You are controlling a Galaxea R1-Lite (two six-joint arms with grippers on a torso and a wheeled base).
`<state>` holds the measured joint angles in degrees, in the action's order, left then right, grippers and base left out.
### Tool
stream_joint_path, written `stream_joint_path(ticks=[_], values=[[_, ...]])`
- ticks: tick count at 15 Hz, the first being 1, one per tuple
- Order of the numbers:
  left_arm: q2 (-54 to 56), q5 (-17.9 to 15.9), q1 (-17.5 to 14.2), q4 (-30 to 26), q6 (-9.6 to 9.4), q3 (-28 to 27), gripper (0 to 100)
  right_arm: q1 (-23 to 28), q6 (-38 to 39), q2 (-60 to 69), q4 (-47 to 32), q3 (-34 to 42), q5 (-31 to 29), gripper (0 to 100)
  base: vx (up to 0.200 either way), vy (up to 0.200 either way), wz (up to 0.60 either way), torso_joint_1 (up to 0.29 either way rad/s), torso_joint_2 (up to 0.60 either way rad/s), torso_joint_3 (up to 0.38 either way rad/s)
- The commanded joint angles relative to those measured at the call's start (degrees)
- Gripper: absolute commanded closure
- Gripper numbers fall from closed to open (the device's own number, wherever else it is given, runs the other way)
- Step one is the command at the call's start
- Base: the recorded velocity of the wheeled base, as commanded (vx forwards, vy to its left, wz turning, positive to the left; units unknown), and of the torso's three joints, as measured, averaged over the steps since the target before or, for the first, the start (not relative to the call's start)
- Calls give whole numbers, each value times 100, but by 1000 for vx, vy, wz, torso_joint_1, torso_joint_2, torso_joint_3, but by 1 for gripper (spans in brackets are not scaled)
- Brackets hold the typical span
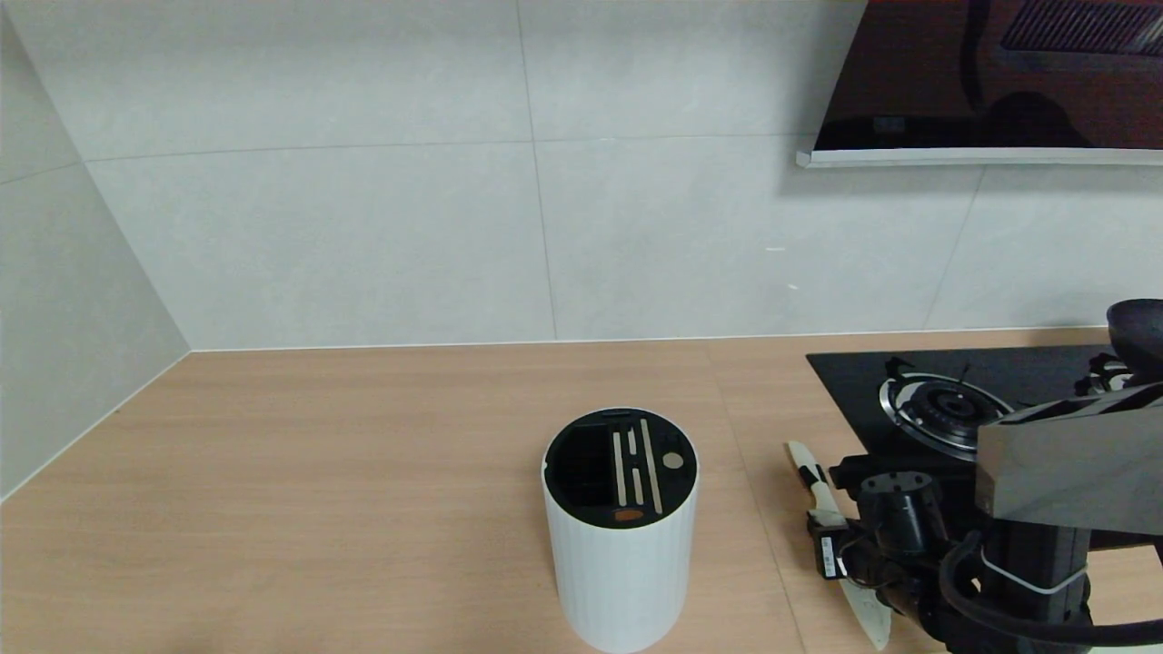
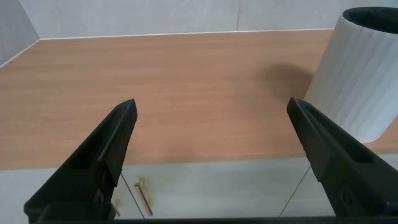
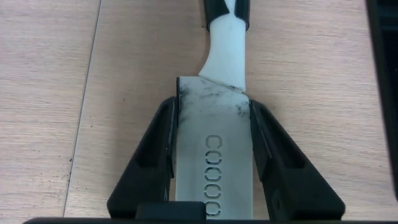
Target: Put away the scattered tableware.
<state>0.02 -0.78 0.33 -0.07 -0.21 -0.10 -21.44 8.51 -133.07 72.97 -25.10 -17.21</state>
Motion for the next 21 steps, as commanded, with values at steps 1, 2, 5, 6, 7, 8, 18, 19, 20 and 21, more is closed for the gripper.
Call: stream_joint_path(ticks=[1, 2, 5, 6, 7, 8, 18, 19, 20, 21], values=[[-2, -1, 2, -1, -6, 1, 0, 0, 2, 115, 6, 14, -1, 100, 0, 0, 0, 0, 0, 0], [-2, -1, 2, -1, -6, 1, 0, 0, 2, 212, 6, 23, -10, 100, 0, 0, 0, 0, 0, 0], [-2, -1, 2, -1, 3, 1, 0, -9, 2, 792, -11, 102, -63, 100, 0, 0, 0, 0, 0, 0], [-2, -1, 2, -1, -6, 1, 0, -9, 2, 1143, -2, 137, -133, 100, 0, 0, 0, 0, 0, 0], [-2, -1, 2, -1, 3, 1, 0, -27, 2, 1486, -2, 172, -151, 100, 0, 0, 0, 0, 0, 0], [-2, -1, 2, -1, -6, 1, 0, -35, -7, 1829, -11, 251, -142, 100, 0, 0, 0, 0, 0, 0], [-2, -1, 2, -1, -6, 1, 0, -1029, -376, 4430, -829, 647, -72, 100, 0, 0, 0, 0, 0, 0], [-2, -1, 2, -1, -14, 1, 0, -1160, -368, 4676, -1171, 620, -72, 100, 0, 0, 0, 0, 0, 0], [-2, -1, 2, -1, -14, 1, 0, -1380, -332, 5072, -1751, 471, -72, 100, 0, 0, 0, 0, 0, 0], [-2, -1, 2, -1, -14, 1, 0, -1486, -315, 5327, -2200, 348, -72, 100, 0, 0, 0, 0, 0, 0]])
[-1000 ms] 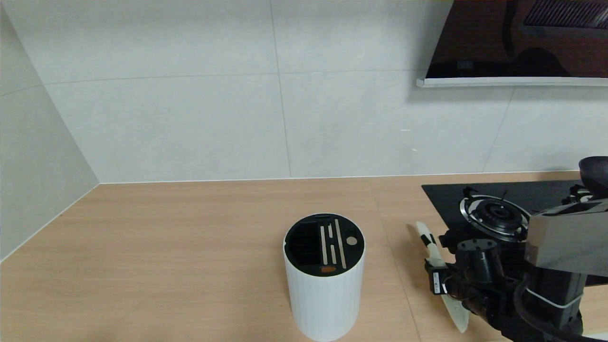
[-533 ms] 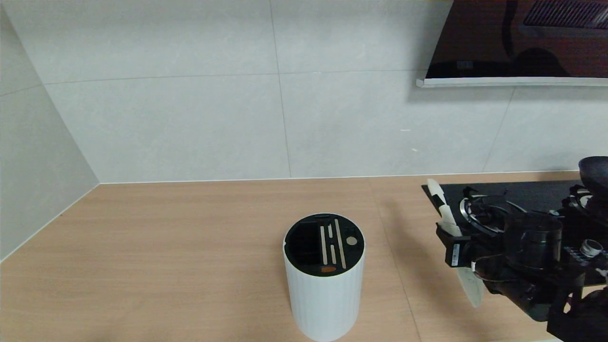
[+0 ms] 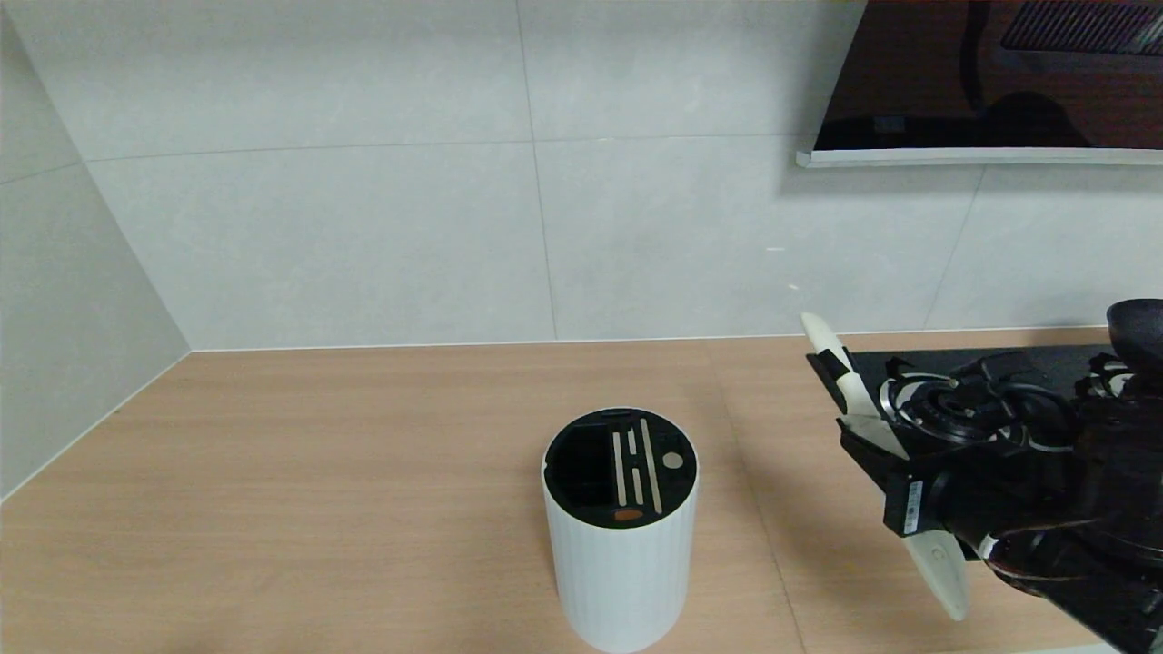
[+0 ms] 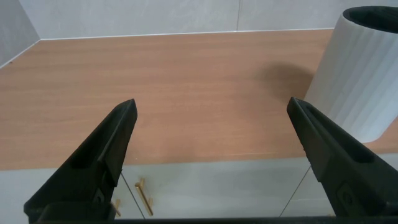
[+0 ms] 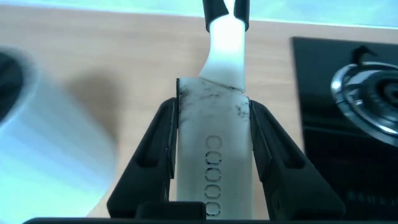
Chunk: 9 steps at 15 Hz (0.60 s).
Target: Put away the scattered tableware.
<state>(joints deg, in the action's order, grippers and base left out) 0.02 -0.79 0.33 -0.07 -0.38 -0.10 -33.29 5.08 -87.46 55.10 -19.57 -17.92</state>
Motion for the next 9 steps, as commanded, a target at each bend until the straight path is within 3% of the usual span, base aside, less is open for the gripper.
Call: stream_joint_path(ticks=[1, 5, 9], values=[[-2, 0, 2, 7, 3, 1, 0, -327, 37, 862, -579, -249, -1, 100, 0, 0, 0, 0, 0, 0], [-2, 88, 2, 684, 29, 1, 0, -547, 230, 985, -1010, -293, 122, 100, 0, 0, 0, 0, 0, 0], [-11, -114, 2, 535, 11, -43, 0, -573, 230, 958, -1116, -293, 184, 100, 0, 0, 0, 0, 0, 0]])
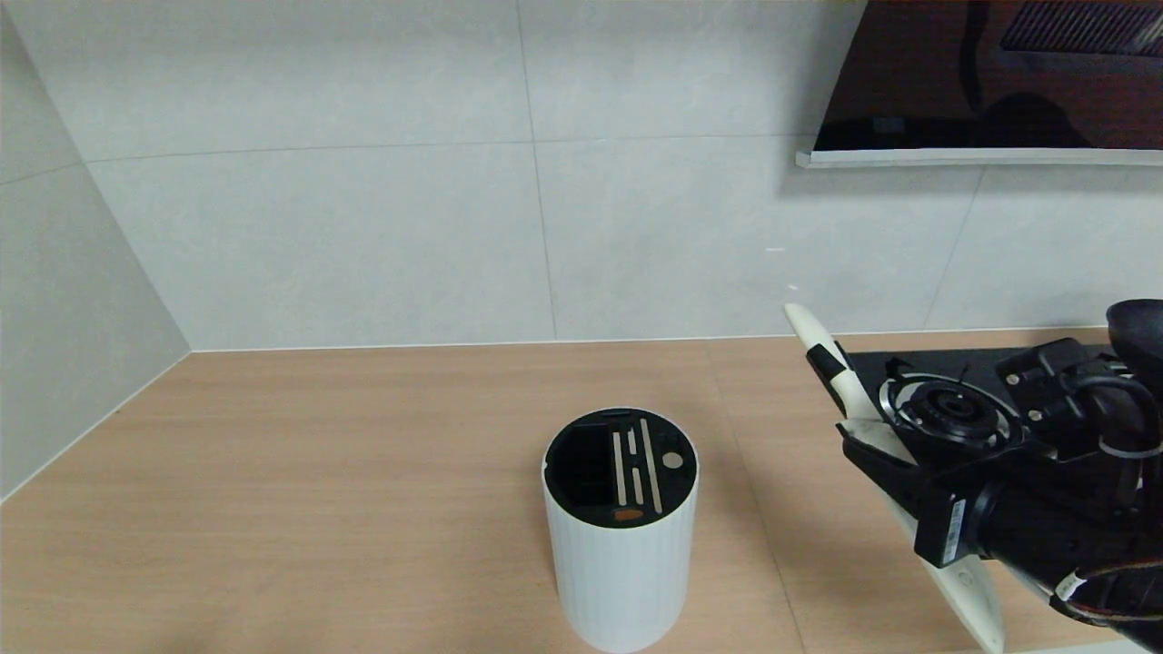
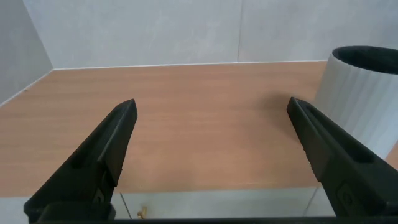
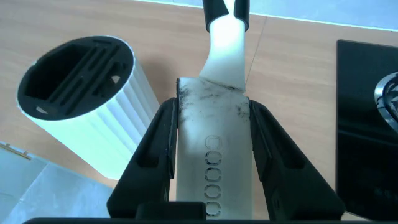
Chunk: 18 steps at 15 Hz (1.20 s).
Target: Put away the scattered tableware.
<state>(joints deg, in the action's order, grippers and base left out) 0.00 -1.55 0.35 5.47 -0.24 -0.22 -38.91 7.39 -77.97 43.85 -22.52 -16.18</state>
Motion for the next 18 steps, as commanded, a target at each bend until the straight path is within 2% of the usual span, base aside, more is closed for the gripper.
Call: stream_joint_path(ticks=[1, 2, 4, 6, 8, 9, 10, 11, 12, 13, 15, 16, 18], values=[[-79, -162, 0, -442, -20, -268, 0, -11, 0, -25, 1, 10, 9, 100, 0, 0, 0, 0, 0, 0], [-193, -188, 0, -952, -20, -646, 0, -2, 8, -60, 1, 10, 9, 100, 0, 0, 0, 0, 0, 0], [-615, -223, 26, -1620, -28, -1349, 0, -2, 87, -87, 1, 10, 9, 100, 0, 0, 0, 0, 0, 0], [-1362, -434, 26, -1690, -46, -1815, 0, 15, 123, -104, 1, -7, 36, 100, 0, 0, 0, 0, 0, 0], [-3234, -909, 26, -1681, -20, -2852, 0, 121, 123, -236, -122, -271, 141, 100, 0, 0, 0, 0, 0, 0], [-4078, -1040, 61, -1637, -2, -3371, 0, 182, 123, -262, -289, -570, 255, 100, 0, 0, 0, 0, 0, 0], [-4685, -1093, 176, -1584, 16, -3793, 0, 226, 123, -262, -535, -877, 378, 100, 0, 0, 0, 0, 0, 0], [-4913, -1102, 246, -1558, 24, -3968, 0, 235, 123, -262, -667, -1027, 431, 100, 0, 0, 0, 0, 0, 0], [-5555, -1111, 580, -1400, 209, -4346, 0, 253, 131, -289, -1230, -1607, 581, 100, 0, 0, 0, 0, 0, 0], [-5862, -1111, 835, -1198, 455, -4443, 0, 244, 123, -359, -1520, -1976, 660, 100, 0, 0, 0, 0, 0, 0], [-6425, -1102, 1327, -662, 1026, -4443, 0, 217, 131, -509, -1678, -2415, 686, 100, 0, 0, 0, 0, 0, 0], [-6697, -1084, 1529, -372, 1228, -4381, 0, 50, 167, -544, -1687, -2451, 677, 100, 0, 0, 0, 0, 0, 0], [-6926, -1093, 1626, -55, 1404, -4293, 0, -213, 210, -544, -1687, -2415, 625, 100, 0, 0, 0, 0, 0, 0]])
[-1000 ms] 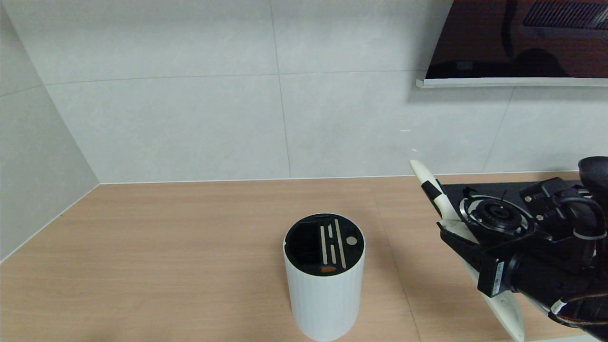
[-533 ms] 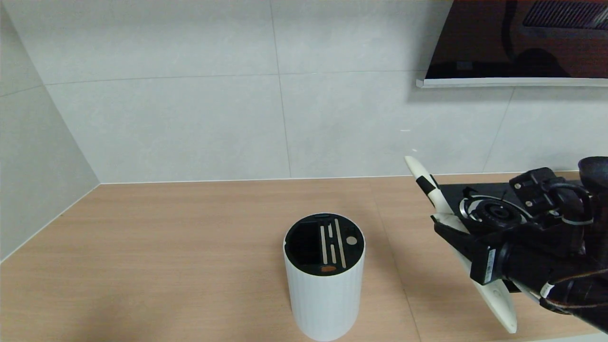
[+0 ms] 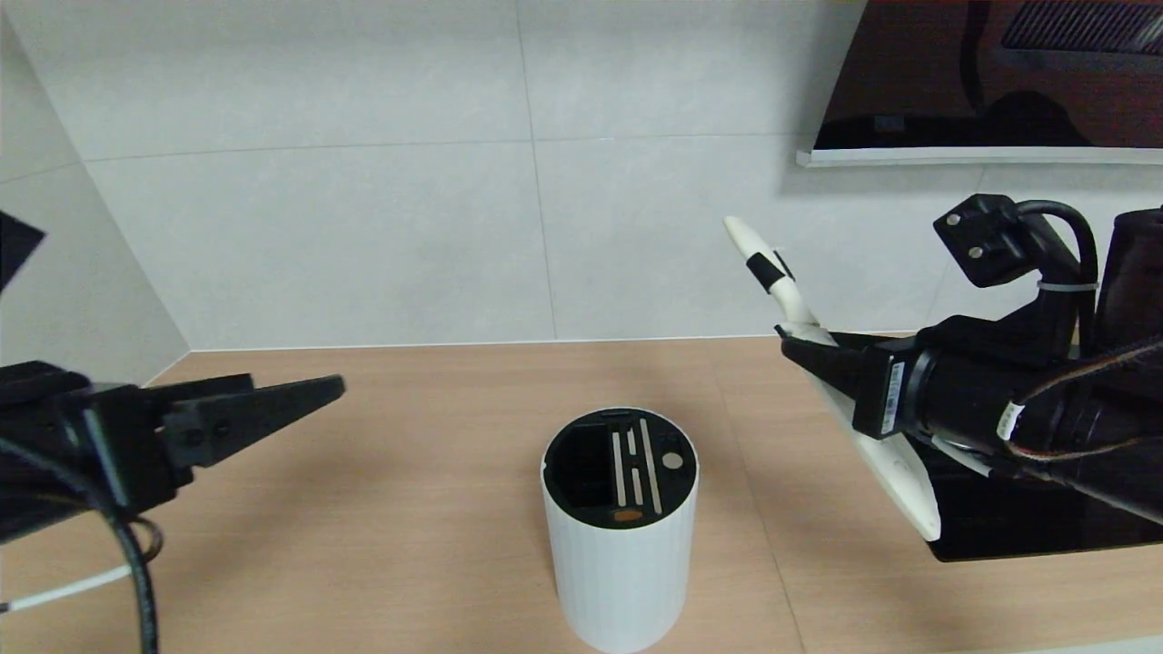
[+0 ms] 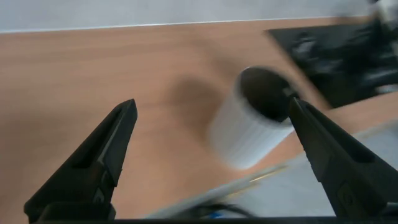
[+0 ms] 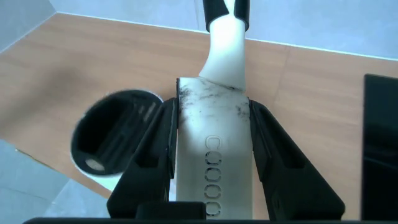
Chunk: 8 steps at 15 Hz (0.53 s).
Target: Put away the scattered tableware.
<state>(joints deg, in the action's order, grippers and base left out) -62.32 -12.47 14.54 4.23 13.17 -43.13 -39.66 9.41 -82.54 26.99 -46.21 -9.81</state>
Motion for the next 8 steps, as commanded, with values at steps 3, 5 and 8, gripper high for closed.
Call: stream_joint_path(ticks=[3, 5, 8], values=[[-887, -1, 848, 561, 722, -2, 0, -490, 175, 10, 26, -54, 6, 100, 0, 0, 0, 0, 0, 0], [-931, -10, 1068, 711, 995, -2, 0, -614, 263, -69, 34, -28, 23, 100, 0, 0, 0, 0, 0, 0], [-1019, -45, 1376, 755, 1311, 15, 0, -798, 254, -122, 122, 148, 32, 100, 0, 0, 0, 0, 0, 0]])
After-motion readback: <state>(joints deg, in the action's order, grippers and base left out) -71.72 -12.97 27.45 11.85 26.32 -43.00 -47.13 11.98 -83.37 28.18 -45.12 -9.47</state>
